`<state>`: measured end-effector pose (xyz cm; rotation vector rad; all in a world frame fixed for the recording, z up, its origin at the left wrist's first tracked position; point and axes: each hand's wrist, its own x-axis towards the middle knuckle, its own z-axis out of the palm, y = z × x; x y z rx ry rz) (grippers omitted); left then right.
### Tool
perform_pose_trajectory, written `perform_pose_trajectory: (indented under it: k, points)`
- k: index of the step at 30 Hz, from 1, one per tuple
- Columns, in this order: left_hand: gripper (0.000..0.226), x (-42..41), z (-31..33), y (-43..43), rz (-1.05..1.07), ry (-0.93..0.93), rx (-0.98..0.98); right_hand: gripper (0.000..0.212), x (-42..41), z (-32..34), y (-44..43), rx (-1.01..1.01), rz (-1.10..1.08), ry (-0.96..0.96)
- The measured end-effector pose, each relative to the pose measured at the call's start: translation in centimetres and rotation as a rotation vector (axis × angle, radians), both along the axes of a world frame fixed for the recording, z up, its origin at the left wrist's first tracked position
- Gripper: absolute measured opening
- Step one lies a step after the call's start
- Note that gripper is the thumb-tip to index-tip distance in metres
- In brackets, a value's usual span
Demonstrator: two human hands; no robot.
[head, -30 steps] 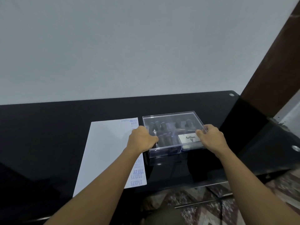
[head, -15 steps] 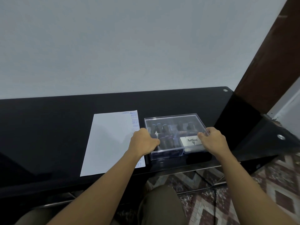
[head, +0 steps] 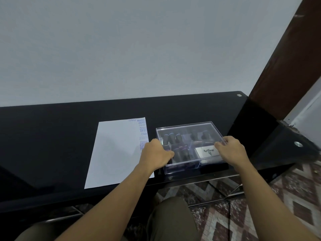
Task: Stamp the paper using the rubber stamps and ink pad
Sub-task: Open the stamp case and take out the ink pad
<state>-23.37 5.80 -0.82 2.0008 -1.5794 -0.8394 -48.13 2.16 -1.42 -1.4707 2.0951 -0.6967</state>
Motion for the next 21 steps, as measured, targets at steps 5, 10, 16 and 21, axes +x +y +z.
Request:
perform_pose_trajectory:
  k: [5, 10, 16, 21]
  points:
    - [0.025, -0.1, -0.2, -0.1, -0.007, 0.006, -0.013, 0.034, 0.0, 0.1, 0.1, 0.006, -0.017, -0.007]
    - [0.023, 0.3, -0.5, -0.4, 0.015, 0.052, 0.002, 0.033, 0.2, 0.7, -0.1, 0.030, -0.006, 0.020]
    - [0.020, 0.3, -0.1, -0.6, 0.106, 0.126, 0.016, 0.024, 0.8, 1.6, -1.8, -0.002, 0.057, 0.065]
    - [0.023, -0.4, 0.2, -0.7, 0.079, 0.195, 0.038, 0.024, 1.3, 1.7, -2.9, 0.041, 0.035, 0.082]
